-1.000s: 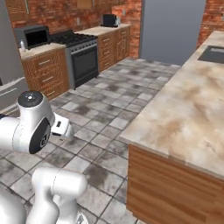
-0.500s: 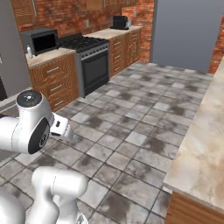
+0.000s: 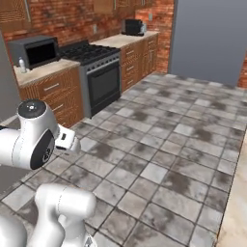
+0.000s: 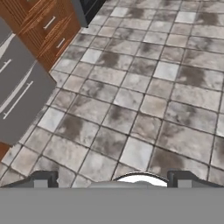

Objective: Place the drinks on the dining counter in a tight cluster.

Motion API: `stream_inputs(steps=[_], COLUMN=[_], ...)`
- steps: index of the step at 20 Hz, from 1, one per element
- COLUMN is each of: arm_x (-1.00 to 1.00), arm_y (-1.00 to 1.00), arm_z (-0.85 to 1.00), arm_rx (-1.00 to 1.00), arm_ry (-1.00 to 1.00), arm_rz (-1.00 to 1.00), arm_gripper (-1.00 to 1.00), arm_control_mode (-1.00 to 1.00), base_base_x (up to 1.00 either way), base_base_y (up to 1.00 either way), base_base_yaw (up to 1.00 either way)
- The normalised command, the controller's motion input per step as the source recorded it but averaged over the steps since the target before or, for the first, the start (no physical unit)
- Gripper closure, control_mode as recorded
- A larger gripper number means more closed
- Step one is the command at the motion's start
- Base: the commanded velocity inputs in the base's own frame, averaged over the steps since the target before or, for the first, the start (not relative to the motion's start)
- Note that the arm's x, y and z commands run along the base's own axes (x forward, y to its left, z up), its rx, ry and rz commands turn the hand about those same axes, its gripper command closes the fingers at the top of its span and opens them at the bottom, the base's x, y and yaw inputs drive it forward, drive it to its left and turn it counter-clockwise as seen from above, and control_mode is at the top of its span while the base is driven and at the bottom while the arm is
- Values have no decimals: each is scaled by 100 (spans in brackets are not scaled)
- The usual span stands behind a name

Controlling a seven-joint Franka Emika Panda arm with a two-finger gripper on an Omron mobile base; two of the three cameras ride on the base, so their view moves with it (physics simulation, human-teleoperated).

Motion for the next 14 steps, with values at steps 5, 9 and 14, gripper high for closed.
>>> stream_inputs(steps=[5,9,14], arm_x=[0,0,0], arm_y=[0,0,0], arm_z=[0,0,0], arm_rx=[0,0,0], arm_ry=[0,0,0], arm_rz=[0,0,0], arm_gripper=[-100,-100,-100], arm_control_mode=[100,100,100], base_base_x=[100,96,95], base_base_y=[14,22,23], base_base_yaw=[0,11,22])
